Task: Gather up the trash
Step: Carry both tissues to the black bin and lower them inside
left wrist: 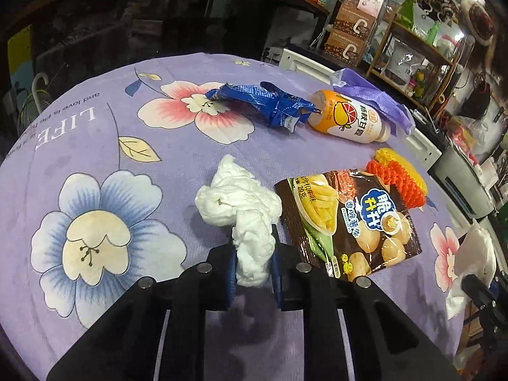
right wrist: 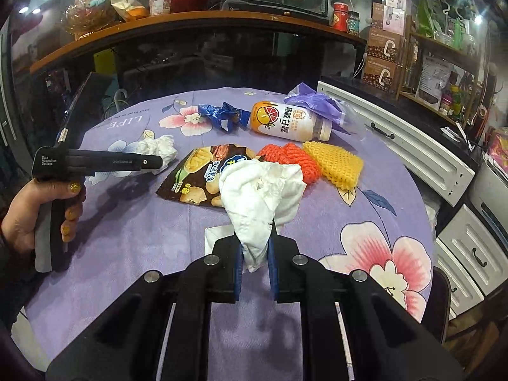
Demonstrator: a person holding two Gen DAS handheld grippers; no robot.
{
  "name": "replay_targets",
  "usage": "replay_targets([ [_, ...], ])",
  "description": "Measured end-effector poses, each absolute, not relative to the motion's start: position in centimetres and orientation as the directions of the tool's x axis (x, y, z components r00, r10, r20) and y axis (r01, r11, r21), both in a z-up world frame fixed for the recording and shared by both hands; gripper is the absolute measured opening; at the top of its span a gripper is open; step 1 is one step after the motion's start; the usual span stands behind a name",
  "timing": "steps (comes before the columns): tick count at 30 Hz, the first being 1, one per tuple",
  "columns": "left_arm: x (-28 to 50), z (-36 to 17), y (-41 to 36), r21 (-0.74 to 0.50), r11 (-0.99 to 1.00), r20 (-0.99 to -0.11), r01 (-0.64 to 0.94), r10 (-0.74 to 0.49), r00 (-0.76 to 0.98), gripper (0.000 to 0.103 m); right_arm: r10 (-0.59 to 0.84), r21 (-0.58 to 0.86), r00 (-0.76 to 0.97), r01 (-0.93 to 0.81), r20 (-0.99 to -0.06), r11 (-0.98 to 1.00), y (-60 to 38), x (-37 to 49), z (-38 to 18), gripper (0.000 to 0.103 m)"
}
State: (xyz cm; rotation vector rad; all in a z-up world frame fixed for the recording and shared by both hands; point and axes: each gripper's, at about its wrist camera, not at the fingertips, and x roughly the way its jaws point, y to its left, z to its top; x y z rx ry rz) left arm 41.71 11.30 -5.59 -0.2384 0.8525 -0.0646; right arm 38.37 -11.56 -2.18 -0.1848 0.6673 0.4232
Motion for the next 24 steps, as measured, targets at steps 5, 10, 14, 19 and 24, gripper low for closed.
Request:
replay_targets([
  [5, 39.3, -4.1, 11.5, -0.215, 0.976, -0.704, -0.035, -0.131, 0.698, 0.016, 0.344, -0.021, 0.718, -0.446, -0.604, 0.895, -11.9, 36.9, -1.9, 0.014],
  [10, 35.5, -2.1, 10.7, -0.208, 0.978, -0.642, -0.001, -0.136, 0.755, 0.016, 0.36, -0.009, 0.723, -0.452, -0.589, 0.892, -12.6, 35.4, -1.7, 0.014],
  [14, 32.6, -0.8, 8.9, -0.227, 0.972, -0.595, 0.056, -0.184, 0.783, 0.016, 0.359, -0.001, 0.735, -0.44, -0.575, 0.898, -13.9, 33.9, -1.5, 0.014],
  [19, 29.8, 0.3, 5.4, -0.222, 0.964, -0.561, 0.146, -0.248, 0.79, 0.016, 0.348, 0.004, 0.755, -0.416, -0.555, 0.909, -16.5, 31.8, -1.2, 0.014],
  [24, 28.3, 1.1, 0.5, -0.221, 0.941, -0.53, 0.256, -0.336, 0.779, 0.016, 0.316, 0.009, 0.776, -0.372, -0.546, 0.928, -19.9, 30.4, -1.2, 0.014],
])
